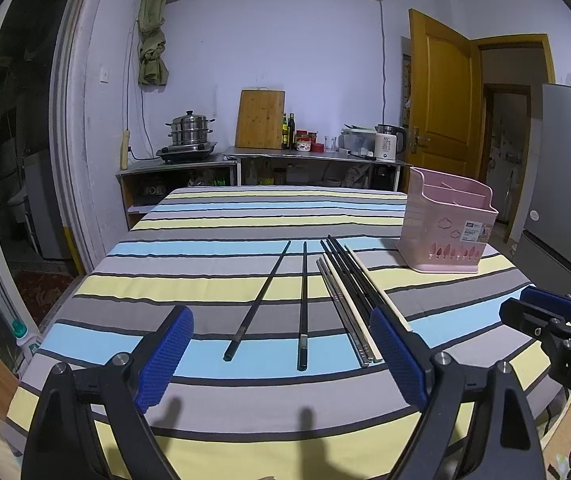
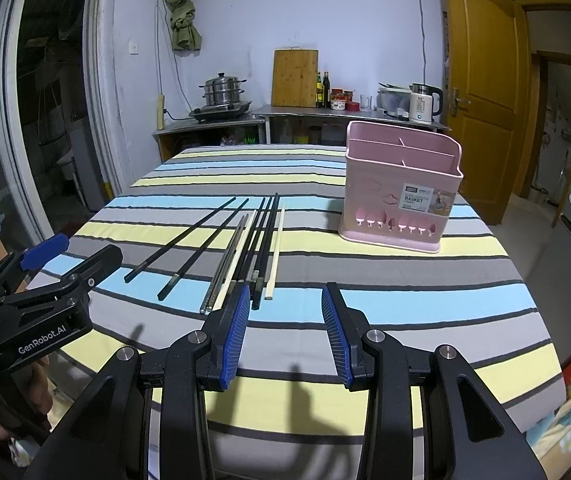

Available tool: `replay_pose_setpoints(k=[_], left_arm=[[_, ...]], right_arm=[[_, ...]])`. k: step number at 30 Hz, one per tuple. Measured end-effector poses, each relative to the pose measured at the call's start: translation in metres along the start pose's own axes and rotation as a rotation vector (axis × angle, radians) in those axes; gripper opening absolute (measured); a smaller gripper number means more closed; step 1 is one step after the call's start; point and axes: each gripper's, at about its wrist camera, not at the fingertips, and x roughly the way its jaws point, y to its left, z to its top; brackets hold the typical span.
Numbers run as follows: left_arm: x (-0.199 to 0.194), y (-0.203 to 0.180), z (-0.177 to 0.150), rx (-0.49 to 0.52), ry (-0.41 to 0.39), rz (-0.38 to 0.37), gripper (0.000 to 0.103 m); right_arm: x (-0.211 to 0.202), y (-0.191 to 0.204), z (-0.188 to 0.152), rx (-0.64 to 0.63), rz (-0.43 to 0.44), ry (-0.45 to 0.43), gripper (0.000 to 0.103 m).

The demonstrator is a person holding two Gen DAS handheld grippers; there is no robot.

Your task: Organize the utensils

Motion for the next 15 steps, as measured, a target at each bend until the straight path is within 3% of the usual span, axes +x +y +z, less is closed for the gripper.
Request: replay_pose_setpoints(k=[15], left_arm=[[-0.0005, 0.0007, 0.0005, 0.0, 0.002, 0.001, 0.091]], right_arm=[[-0.0013, 0.0012, 0.0001, 0.0, 0.002, 0.0, 0.039]])
